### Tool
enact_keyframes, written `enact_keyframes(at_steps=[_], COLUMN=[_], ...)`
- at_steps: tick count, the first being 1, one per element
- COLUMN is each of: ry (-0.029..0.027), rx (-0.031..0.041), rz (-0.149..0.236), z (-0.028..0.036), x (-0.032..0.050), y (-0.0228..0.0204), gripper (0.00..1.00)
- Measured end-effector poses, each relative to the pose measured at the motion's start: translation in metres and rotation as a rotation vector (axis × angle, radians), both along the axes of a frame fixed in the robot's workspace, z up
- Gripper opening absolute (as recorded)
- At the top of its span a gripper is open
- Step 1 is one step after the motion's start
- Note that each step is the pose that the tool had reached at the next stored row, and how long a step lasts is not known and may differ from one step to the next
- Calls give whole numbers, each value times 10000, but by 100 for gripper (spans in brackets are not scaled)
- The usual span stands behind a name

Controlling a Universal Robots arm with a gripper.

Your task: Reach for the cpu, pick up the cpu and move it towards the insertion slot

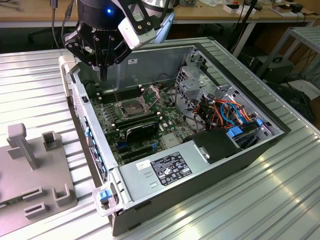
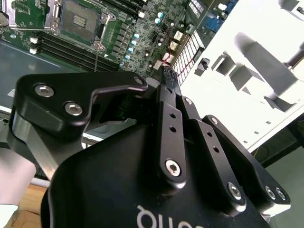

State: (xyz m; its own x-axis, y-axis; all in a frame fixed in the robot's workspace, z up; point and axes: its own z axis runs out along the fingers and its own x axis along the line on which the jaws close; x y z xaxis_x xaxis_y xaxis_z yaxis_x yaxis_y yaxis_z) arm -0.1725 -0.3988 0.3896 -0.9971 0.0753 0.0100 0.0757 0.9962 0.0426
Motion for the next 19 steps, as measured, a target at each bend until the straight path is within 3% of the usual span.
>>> enact_keyframes(at_steps=[19], ry=[66], rx=[0], rz=[0], z=[-10], x=[-123], y=[0], gripper=[11])
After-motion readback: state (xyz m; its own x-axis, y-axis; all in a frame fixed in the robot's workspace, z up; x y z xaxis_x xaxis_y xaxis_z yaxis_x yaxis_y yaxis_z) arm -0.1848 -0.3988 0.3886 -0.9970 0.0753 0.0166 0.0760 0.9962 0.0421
